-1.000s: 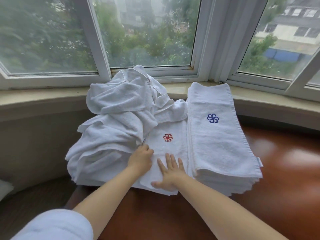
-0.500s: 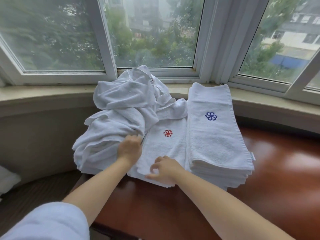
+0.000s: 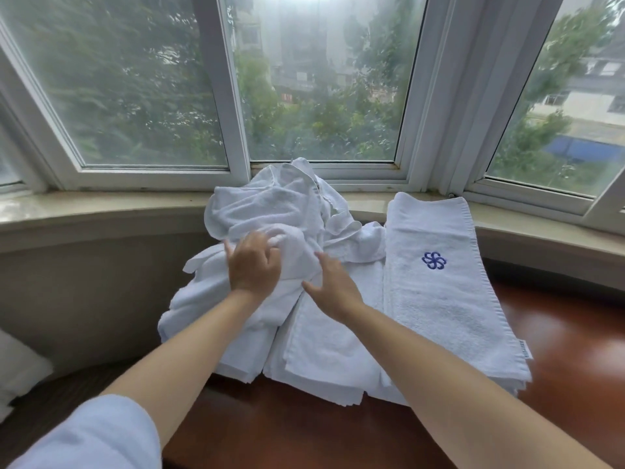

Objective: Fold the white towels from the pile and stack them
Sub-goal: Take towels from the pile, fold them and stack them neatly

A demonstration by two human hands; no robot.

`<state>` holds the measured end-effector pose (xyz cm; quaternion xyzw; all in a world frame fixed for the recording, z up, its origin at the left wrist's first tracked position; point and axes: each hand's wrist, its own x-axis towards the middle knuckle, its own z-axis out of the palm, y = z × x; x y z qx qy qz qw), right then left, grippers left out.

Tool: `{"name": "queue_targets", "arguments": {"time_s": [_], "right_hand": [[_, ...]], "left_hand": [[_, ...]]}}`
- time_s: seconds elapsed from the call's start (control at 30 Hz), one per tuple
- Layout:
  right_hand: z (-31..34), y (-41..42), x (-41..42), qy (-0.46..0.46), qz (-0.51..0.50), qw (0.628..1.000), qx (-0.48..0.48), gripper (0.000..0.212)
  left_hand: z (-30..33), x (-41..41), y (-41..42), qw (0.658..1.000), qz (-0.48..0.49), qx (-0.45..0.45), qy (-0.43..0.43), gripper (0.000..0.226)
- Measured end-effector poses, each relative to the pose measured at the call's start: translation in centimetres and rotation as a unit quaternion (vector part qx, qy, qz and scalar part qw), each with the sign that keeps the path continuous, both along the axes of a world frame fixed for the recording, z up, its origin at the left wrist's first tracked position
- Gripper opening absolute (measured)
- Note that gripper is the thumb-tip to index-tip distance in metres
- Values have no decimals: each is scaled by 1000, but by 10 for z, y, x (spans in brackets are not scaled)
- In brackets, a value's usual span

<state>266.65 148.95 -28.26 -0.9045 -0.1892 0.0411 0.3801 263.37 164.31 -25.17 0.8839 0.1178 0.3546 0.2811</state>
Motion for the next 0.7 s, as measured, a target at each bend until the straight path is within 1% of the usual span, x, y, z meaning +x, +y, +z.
{"name": "queue_targets", "arguments": {"time_s": [0.03,0.07,0.1,0.13,0.17,0.2,0.23,0.27,0.3,0.33,0.37,0.4,0.43,0.47,0.5,0.53,0.57,0.6,0.63,0.67,0.7], "right_hand": [[5,3,6,-13,2,1000,13,85],[11,7,11,-10,5,1000,22,97],[15,11,15,3,9,1000,23,107],[19,14,19,15,16,1000,17,113],[23,17,24,9,27,1000,-3,115],[26,19,29,-9,44,999,-19,112],[28,20,34,-17,64,998,-5,102],[30,21,37,11,74,996,57,87],[32,20,37,71,62,984,154,70],[34,19,35,136,31,958,250,53],[36,18,35,182,-2,926,330,40],[41,16,33,198,-31,899,390,29],[47,14,33,198,-51,886,417,18],[53,11,36,190,-69,875,439,7],[60,8,40,170,-87,878,439,16],[73,3,41,158,-115,884,425,25],[81,-4,42,176,-120,873,439,29],[83,-9,45,215,-118,847,472,29],[85,-15,46,208,-131,843,478,26],[87,-19,47,196,-142,838,489,24],[93,-22,46,184,-153,837,493,25]], "left_hand": [[12,-1,-7,994,-51,-82,-42,26],[25,-3,-14,975,-91,-194,-57,27],[38,-3,-22,940,-118,-315,-56,29],[48,-2,-25,900,-136,-413,-47,32],[56,-1,-24,866,-153,-475,-26,36],[61,0,-20,837,-177,-517,8,41],[64,2,-14,811,-206,-546,46,42],[66,4,-8,788,-232,-566,68,37],[67,7,-3,768,-244,-589,60,30],[66,11,3,764,-232,-602,33,26],[60,16,10,789,-197,-582,11,27],[52,21,17,831,-150,-535,0,32],[41,23,26,877,-105,-468,5,42],[26,25,36,922,-75,-377,50,56],[11,26,46,950,-57,-273,139,69],[-3,26,52,958,-43,-157,236,76],[-13,25,54,949,-31,-53,308,72],[-19,25,54,940,-31,18,338,58],[-21,26,50,942,-40,41,330,41],[-18,27,43,957,-62,3,283,26],[-12,24,33,968,-93,-111,205,13]]}}
